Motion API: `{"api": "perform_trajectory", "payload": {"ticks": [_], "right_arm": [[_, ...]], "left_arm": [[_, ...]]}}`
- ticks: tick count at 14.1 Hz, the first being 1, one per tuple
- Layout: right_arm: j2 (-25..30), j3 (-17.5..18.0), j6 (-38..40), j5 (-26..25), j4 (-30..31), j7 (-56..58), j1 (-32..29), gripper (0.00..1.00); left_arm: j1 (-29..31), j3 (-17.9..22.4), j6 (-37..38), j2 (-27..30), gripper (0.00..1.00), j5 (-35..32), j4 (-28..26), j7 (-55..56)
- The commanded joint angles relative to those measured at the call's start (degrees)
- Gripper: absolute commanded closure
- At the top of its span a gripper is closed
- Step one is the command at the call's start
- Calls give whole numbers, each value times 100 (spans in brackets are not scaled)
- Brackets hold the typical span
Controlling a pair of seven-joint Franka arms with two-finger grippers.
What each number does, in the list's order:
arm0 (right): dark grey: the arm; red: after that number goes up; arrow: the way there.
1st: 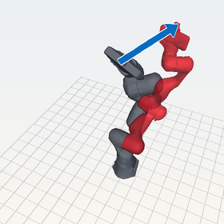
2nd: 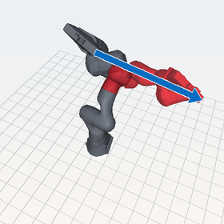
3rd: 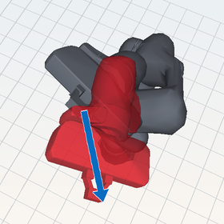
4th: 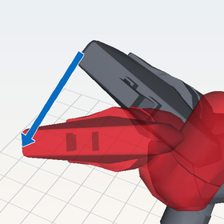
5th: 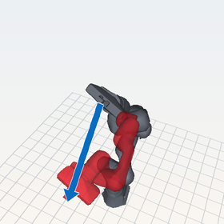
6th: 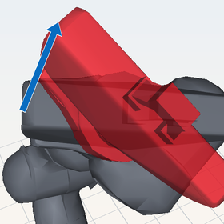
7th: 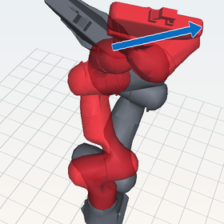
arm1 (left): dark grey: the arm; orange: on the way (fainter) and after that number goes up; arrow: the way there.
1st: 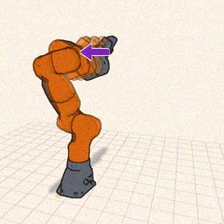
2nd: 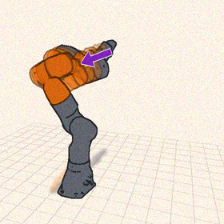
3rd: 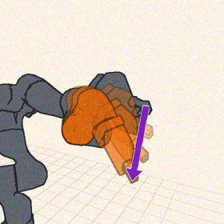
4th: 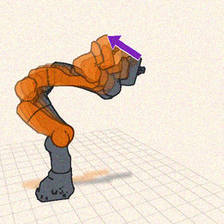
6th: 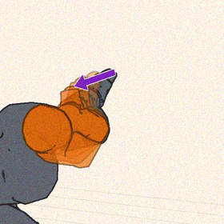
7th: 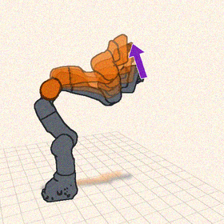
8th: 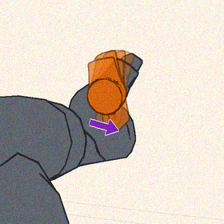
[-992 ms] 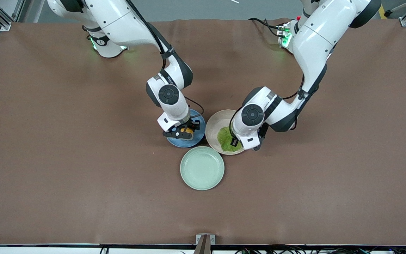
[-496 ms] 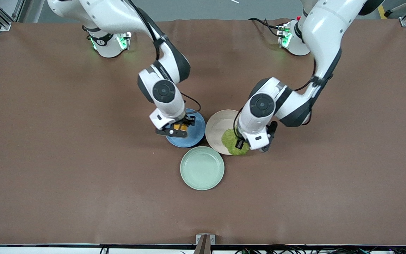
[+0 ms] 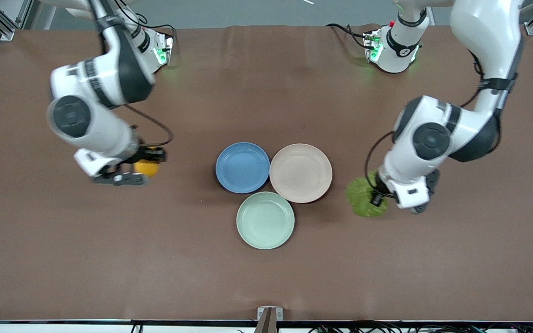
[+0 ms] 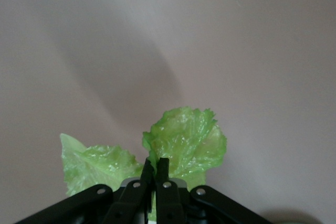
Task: Pick lemon and lettuce from plates
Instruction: 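Carry the lemon off the plate while the left gripper carries the lettuce away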
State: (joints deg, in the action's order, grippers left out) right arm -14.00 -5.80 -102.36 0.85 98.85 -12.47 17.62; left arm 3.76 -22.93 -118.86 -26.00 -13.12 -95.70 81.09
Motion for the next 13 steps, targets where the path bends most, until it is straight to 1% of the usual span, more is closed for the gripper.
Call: {"api": "perform_trajectory", "payload": {"ticks": [1, 3, 5, 7, 8, 9, 11, 12, 13], "right_arm": [[47, 132, -274, -93, 354, 1251, -1038, 67], [21, 132, -870, -93, 721, 1904, -1584, 67], [-76, 132, -1625, -93, 1256, 2160, -1937, 67], [-207, 132, -2591, -93, 1880, 2214, -2070, 67], [-304, 132, -2961, -93, 2084, 2214, -2079, 67], [-453, 141, -3234, -85, 2199, 2205, -2114, 67], [-743, 141, -3430, -58, 2200, 2205, -2114, 67], [-840, 150, -3578, -32, 2209, 2205, -2114, 67], [-954, 150, -3737, -32, 2209, 2205, -2097, 67]], "left_arm": [[484, -71, -233, -176, 100, -68, -247, -557], [774, -71, -295, -404, 99, -77, -265, -883], [898, -54, -505, -650, 99, -95, -282, -1078], [960, -45, -673, -870, 98, -112, -283, -1095], [969, -36, -734, -915, 95, -112, -283, -1104], [986, -28, -744, -933, 86, -112, -283, -1113], [978, -19, -691, -872, 34, -208, -283, -1262], [986, -19, -682, -784, 0, -226, -257, -1262], [978, -19, -674, -618, 0, -226, -230, -1254]]}}
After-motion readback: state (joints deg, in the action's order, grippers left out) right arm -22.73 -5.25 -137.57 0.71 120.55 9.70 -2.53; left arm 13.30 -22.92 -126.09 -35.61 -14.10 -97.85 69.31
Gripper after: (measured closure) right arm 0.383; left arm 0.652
